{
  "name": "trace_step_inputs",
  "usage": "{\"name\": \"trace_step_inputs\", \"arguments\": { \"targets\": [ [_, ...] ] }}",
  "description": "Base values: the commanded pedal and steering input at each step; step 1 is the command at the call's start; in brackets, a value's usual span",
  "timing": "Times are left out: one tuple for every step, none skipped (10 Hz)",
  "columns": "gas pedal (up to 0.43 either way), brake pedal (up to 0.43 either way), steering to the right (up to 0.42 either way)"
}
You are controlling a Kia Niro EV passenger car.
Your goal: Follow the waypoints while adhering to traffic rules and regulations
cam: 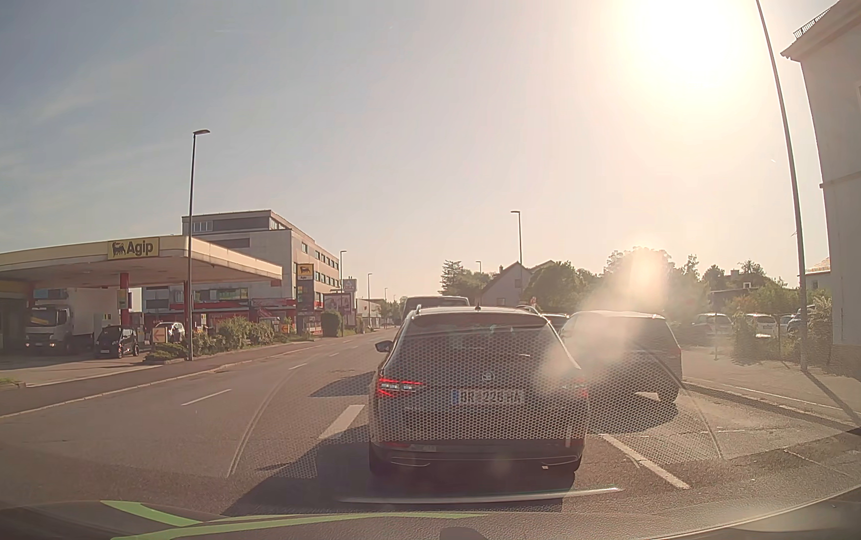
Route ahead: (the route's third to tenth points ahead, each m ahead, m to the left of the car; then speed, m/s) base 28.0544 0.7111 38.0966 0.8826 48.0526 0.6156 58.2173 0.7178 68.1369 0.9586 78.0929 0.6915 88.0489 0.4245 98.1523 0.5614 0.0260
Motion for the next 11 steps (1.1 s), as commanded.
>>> {"name": "trace_step_inputs", "arguments": {
  "targets": [
    [0.0, 0.22, 0.003],
    [0.0, 0.226, 0.004],
    [0.0, 0.22, 0.004],
    [0.0, 0.22, 0.004],
    [0.0, 0.22, 0.004],
    [0.0, 0.207, 0.004],
    [0.0, 0.195, 0.004],
    [0.0, 0.183, 0.004],
    [0.0, 0.152, 0.004],
    [0.0, 0.104, 0.003],
    [0.0, 0.049, 0.004]
  ]
}}
